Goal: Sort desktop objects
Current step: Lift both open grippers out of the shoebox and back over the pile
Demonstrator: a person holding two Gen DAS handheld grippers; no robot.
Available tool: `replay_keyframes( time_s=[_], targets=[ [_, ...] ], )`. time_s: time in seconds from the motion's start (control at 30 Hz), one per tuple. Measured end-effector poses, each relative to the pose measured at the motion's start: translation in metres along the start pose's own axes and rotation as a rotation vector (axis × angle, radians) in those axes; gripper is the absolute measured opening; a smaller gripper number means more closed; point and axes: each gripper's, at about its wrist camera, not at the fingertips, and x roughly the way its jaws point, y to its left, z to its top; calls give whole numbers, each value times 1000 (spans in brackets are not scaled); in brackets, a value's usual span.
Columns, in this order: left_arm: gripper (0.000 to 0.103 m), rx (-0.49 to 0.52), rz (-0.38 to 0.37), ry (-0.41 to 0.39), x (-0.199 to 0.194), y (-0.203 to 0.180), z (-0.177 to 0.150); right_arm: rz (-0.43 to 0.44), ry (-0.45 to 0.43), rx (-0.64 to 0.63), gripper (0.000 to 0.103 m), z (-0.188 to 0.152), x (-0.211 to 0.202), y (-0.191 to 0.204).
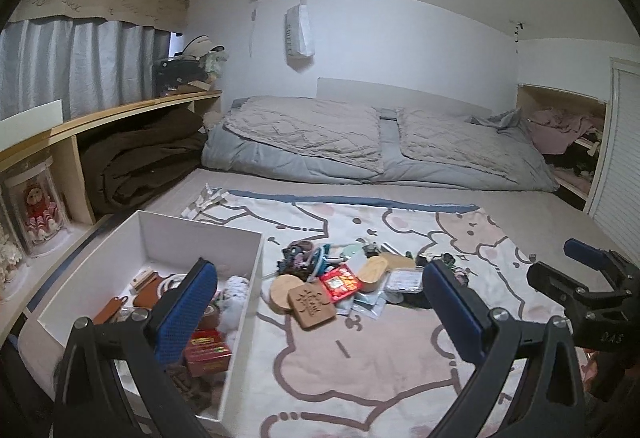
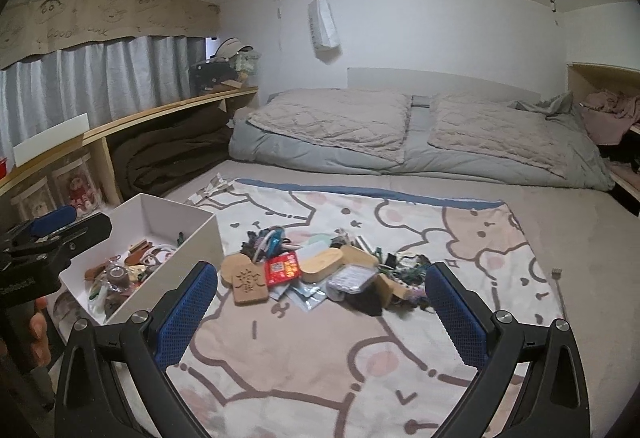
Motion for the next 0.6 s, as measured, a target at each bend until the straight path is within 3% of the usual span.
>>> replay_keyframes(
  time_s=[0.4, 0.6],
  targets=[
    [103, 2, -11, -20, 8, -43, 9, -35, 13, 44, 103, -3, -2, -49],
    [103, 13, -19, -11, 32, -58, 11, -60, 22, 60, 103, -5, 9, -65]
  ],
)
